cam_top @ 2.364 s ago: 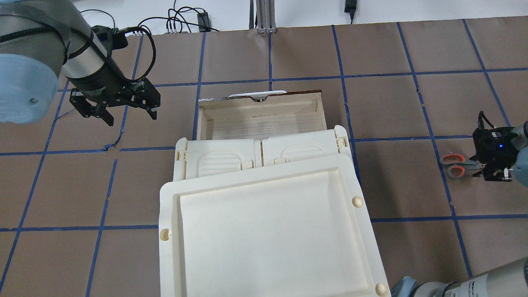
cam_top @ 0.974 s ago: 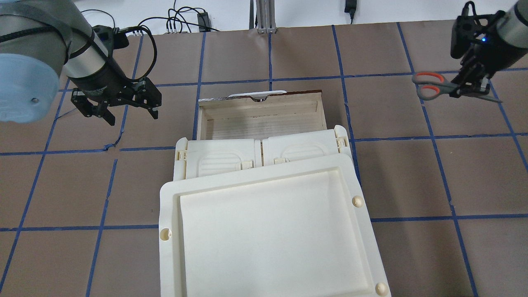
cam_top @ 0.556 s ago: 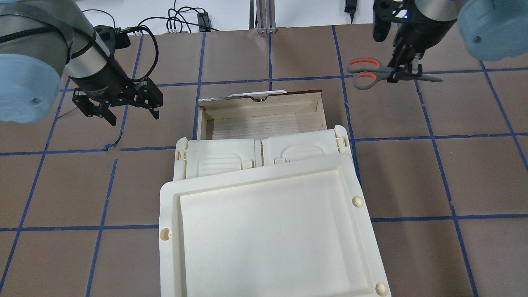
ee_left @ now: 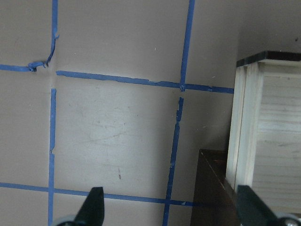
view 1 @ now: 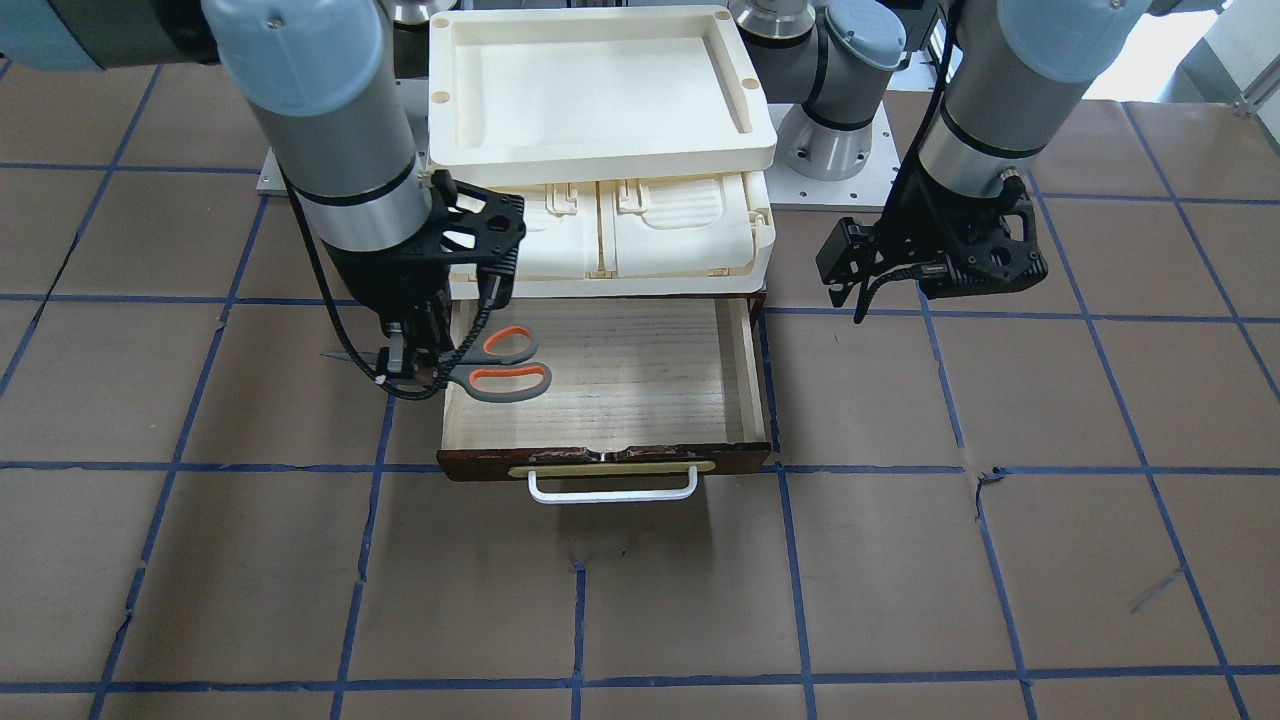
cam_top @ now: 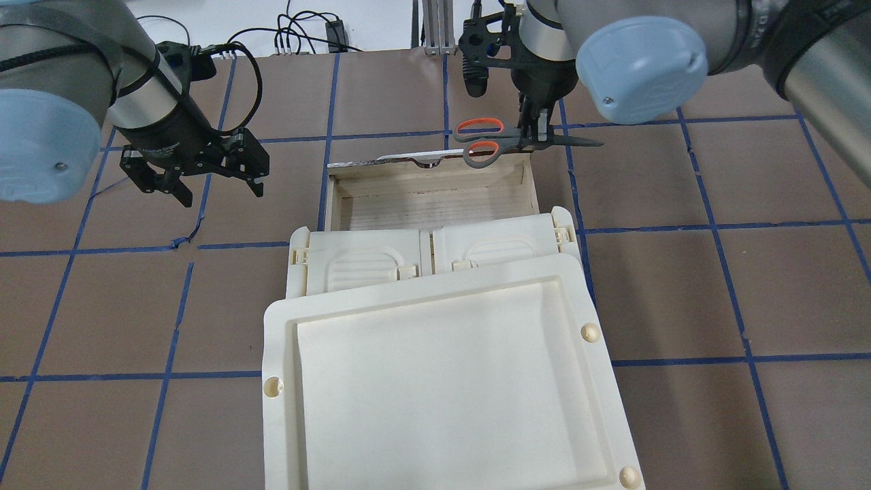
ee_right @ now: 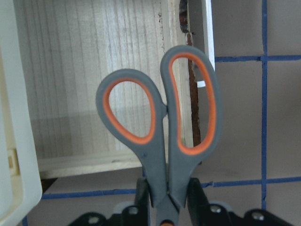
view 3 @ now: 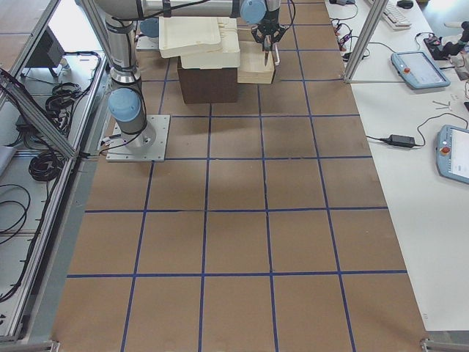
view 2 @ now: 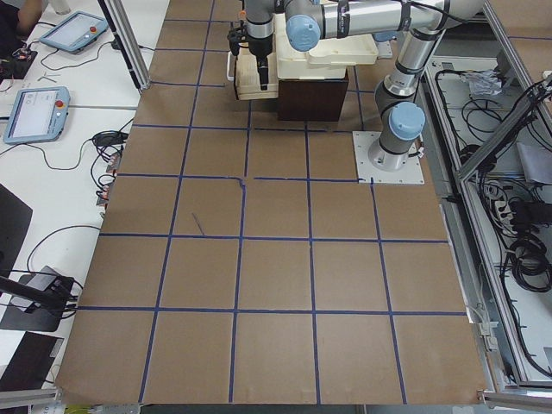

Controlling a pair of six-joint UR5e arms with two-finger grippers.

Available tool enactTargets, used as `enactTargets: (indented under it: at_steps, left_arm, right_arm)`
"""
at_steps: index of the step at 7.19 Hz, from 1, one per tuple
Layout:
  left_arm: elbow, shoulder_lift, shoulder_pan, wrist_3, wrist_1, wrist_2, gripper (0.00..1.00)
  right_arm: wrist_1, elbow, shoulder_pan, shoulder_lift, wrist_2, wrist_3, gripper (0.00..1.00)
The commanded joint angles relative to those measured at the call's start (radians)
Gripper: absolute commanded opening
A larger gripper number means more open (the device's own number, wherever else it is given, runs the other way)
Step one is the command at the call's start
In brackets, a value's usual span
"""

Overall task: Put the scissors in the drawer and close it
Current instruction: 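Lower the scissors into the open wooden drawer and open the right gripper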

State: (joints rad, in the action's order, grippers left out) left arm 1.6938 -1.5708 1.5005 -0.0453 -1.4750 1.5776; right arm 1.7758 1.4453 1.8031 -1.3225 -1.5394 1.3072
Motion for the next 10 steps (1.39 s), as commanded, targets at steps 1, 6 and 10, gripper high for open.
enactTargets:
  at_steps: [1,6,10]
  left_arm:
    - [0.0,0.0,0.003,0.015,-0.001,-0.001,1.0]
    - [0.006,-0.002,-0.005,0.047,-0.004,-0.001,1.0]
    - [0.004,0.006,0.0,0.05,-0.001,0.001,1.0]
  right_arm:
    - [0.033,-0.02,0.106,0.063,-0.013,-0.083,0.0]
    - [0.068,-0.016,0.16,0.106,-0.016,-0.104,0.01]
    - [0.089,0.016,0.19,0.146,-0.019,-0.152,0.02]
